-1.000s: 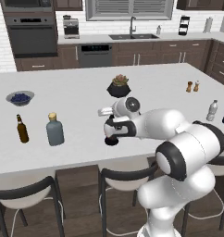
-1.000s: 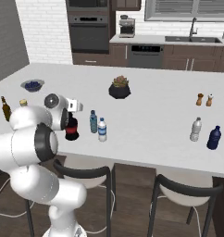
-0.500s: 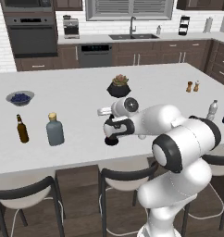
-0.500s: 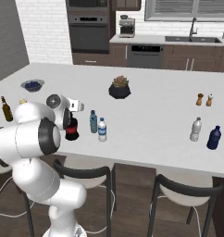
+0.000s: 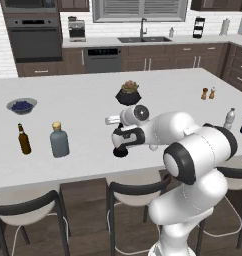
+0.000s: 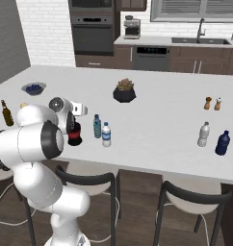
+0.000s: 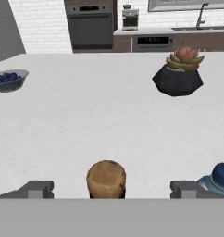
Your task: Move the plastic bottles in the middle to the plastics group, and the glass bottles in the middle to the glass group.
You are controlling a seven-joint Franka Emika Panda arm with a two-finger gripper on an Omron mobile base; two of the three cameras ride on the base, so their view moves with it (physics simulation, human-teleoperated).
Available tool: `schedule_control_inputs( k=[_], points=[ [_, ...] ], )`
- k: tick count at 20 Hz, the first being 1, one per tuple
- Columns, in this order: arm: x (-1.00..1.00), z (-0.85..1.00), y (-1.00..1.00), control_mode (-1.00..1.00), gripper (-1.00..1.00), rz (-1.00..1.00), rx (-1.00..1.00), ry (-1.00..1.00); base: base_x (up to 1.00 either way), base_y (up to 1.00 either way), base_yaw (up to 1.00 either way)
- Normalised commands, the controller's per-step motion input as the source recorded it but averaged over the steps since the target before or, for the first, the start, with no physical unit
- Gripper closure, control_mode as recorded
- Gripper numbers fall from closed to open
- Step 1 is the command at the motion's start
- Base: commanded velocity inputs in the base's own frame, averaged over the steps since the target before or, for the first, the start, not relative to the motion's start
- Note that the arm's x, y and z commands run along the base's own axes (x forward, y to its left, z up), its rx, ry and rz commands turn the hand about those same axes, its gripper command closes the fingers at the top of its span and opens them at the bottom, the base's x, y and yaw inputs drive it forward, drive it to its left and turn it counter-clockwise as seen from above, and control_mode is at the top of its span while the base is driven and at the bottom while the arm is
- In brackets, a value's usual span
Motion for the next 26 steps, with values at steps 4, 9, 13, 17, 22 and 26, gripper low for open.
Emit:
schedule_control_inputs(
  k=[4, 9, 13, 17, 22, 26],
  points=[
    [0.01, 0.00, 0.00, -1.00, -1.00, 0.00, 0.00, 0.00, 0.00, 0.00, 0.00],
    [0.02, 0.00, 0.00, -1.00, -1.00, 0.00, 0.00, 0.00, 0.00, 0.00, 0.00],
    [0.04, 0.00, 0.00, -1.00, -1.00, 0.00, 0.00, 0.00, 0.00, 0.00, 0.00],
    [0.00, 0.00, 0.01, -1.00, -1.00, 0.00, 0.00, 0.00, 0.00, 0.00, 0.00],
    [0.00, 0.00, 0.00, -1.00, -1.00, 0.00, 0.00, 0.00, 0.00, 0.00, 0.00],
    [0.00, 0.00, 0.00, -1.00, 1.00, 0.00, 0.00, 0.00, 0.00, 0.00, 0.00]
  ],
)
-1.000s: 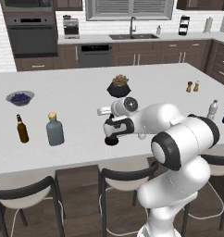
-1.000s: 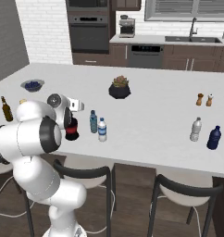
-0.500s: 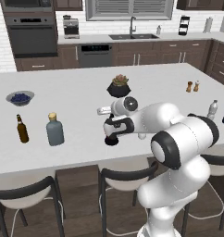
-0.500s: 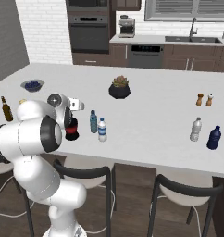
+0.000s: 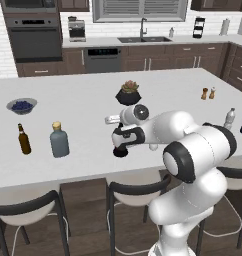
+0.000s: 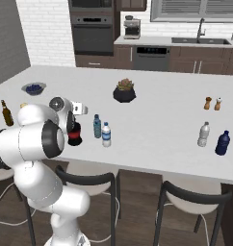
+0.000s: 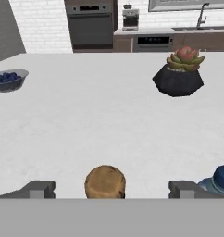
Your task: Move the plastic bottles in the middle to the plastics group, and the glass bottles in the middle to the glass group.
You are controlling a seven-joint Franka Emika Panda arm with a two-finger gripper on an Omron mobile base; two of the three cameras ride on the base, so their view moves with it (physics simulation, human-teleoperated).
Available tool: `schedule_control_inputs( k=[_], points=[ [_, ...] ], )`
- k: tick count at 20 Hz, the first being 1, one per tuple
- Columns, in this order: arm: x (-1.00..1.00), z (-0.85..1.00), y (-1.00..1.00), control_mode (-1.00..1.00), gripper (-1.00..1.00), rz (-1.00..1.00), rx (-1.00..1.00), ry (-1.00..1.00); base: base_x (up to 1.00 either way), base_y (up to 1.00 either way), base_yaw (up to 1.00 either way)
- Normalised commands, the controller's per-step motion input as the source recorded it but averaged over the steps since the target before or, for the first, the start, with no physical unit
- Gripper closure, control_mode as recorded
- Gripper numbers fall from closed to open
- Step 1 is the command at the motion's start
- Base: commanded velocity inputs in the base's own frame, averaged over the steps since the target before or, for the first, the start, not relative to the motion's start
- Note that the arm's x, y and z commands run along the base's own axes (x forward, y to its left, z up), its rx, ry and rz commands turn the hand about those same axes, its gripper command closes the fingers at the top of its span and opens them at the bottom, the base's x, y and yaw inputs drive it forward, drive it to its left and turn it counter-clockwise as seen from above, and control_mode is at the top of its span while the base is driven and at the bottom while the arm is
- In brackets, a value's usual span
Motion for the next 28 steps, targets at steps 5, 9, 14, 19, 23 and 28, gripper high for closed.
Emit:
schedule_control_inputs(
  k=[5, 9, 14, 19, 23, 28],
  points=[
    [0.00, 0.00, 0.00, -1.00, 1.00, 0.00, 0.00, 0.00, 0.00, 0.00, 0.00],
    [0.00, 0.00, 0.00, -1.00, 1.00, 0.00, 0.00, 0.00, 0.00, 0.00, 0.00],
    [0.00, 0.00, 0.00, -1.00, 1.00, 0.00, 0.00, 0.00, 0.00, 0.00, 0.00],
    [0.00, 0.00, 0.00, -1.00, 1.00, 0.00, 0.00, 0.00, 0.00, 0.00, 0.00],
    [-0.03, 0.20, 0.18, -1.00, 1.00, 0.00, 0.00, 0.00, 0.00, 0.00, 0.00],
    [-0.34, 0.31, 0.35, -1.00, 1.00, 0.02, 0.00, -0.08, 0.00, 0.00, 0.00]
  ],
)
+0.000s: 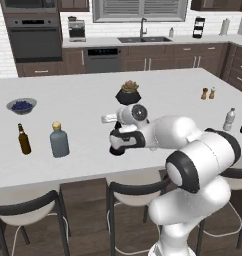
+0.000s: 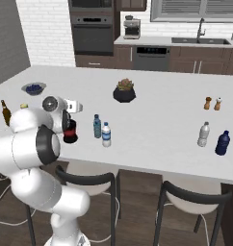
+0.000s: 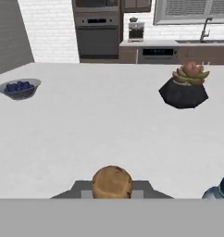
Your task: Move the plastic bottles in the middle to the plastics group, and the glass bottles in the middle to the glass group.
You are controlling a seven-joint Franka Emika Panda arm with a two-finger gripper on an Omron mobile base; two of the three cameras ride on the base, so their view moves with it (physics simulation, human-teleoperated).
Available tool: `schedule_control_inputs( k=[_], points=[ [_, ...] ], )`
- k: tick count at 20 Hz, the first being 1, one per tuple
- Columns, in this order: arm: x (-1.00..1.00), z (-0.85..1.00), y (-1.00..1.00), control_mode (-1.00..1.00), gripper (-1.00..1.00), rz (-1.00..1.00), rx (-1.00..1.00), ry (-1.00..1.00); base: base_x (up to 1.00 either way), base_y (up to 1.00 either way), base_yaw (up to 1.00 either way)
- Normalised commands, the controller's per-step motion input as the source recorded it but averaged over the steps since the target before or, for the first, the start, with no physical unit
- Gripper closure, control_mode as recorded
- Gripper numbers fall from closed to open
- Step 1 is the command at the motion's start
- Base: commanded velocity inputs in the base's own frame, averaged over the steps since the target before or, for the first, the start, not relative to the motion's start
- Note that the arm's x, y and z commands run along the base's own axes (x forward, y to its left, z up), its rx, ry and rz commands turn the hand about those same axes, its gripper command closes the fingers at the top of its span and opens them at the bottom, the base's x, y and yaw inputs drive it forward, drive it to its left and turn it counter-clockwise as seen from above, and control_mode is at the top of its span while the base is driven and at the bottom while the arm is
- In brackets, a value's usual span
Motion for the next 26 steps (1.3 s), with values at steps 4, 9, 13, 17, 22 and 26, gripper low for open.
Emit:
schedule_control_inputs(
  k=[4, 9, 13, 17, 22, 26],
  points=[
    [-0.34, 0.30, 0.76, -1.00, 1.00, 0.11, 0.00, -0.03, 0.00, 0.00, 0.00],
    [-0.13, 0.39, 0.75, -1.00, 1.00, 0.14, 0.00, 0.06, 0.00, 0.00, 0.00],
    [-0.04, 0.20, 0.75, -1.00, 1.00, 0.11, 0.00, 0.10, 0.00, 0.00, 0.00],
    [-0.19, 0.00, 0.77, -1.00, 1.00, 0.10, 0.00, 0.10, 0.00, 0.00, 0.00],
    [-0.10, -0.01, 0.81, -1.00, 1.00, 0.08, 0.00, 0.13, 0.00, 0.00, 0.00],
    [0.00, 0.00, 0.60, -1.00, 1.00, 0.04, 0.00, 0.03, 0.00, 0.00, 0.00]
  ],
)
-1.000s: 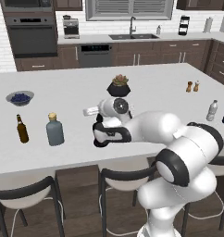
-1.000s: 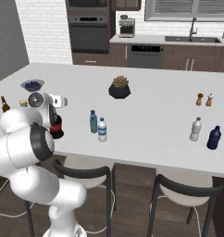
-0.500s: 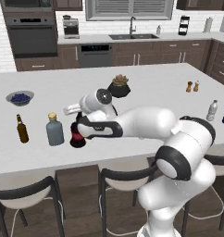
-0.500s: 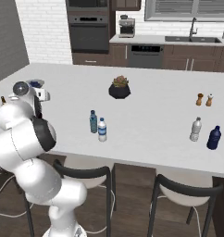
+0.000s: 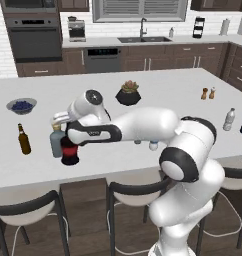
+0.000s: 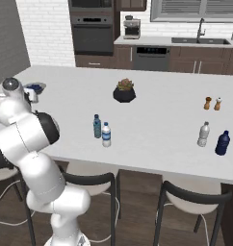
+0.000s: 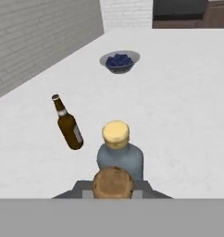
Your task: Move the plastic bottles in the middle to the plastics group, and the glass bottles in the middle to the glass group.
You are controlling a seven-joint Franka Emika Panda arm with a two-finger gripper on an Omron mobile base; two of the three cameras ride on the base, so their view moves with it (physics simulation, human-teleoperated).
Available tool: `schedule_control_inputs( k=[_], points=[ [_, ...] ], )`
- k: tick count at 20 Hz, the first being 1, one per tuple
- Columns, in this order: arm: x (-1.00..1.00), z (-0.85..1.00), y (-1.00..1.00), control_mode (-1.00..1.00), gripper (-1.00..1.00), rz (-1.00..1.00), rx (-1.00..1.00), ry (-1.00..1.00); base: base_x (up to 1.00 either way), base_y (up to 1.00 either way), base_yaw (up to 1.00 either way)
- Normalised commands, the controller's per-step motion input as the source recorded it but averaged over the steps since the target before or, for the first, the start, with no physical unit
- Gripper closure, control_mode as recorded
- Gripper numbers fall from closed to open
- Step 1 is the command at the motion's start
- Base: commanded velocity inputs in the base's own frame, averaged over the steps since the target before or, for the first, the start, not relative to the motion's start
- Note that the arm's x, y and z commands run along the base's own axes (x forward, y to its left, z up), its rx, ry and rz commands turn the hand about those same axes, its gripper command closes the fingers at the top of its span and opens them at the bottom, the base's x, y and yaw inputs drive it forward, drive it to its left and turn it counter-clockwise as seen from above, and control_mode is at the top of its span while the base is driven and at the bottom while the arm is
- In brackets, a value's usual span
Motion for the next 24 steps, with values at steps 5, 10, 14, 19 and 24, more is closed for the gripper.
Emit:
schedule_control_inputs(
  k=[5, 10, 14, 19, 24],
  points=[
    [0.00, -0.02, 0.54, -1.00, 1.00, 0.00, -0.04, 0.00, 0.00, 0.00, 0.00],
    [0.04, -0.09, 0.54, -1.00, 1.00, 0.00, -0.08, 0.00, 0.00, 0.00, 0.00],
    [0.16, -0.08, 0.34, -1.00, 1.00, 0.00, -0.02, 0.02, 0.00, 0.00, 0.00],
    [0.27, -0.30, 0.13, -1.00, 1.00, 0.00, 0.00, 0.07, 0.00, 0.00, 0.00],
    [0.42, -0.31, 0.04, -1.00, 1.00, 0.00, 0.00, 0.03, 0.00, 0.00, 0.00]
  ],
)
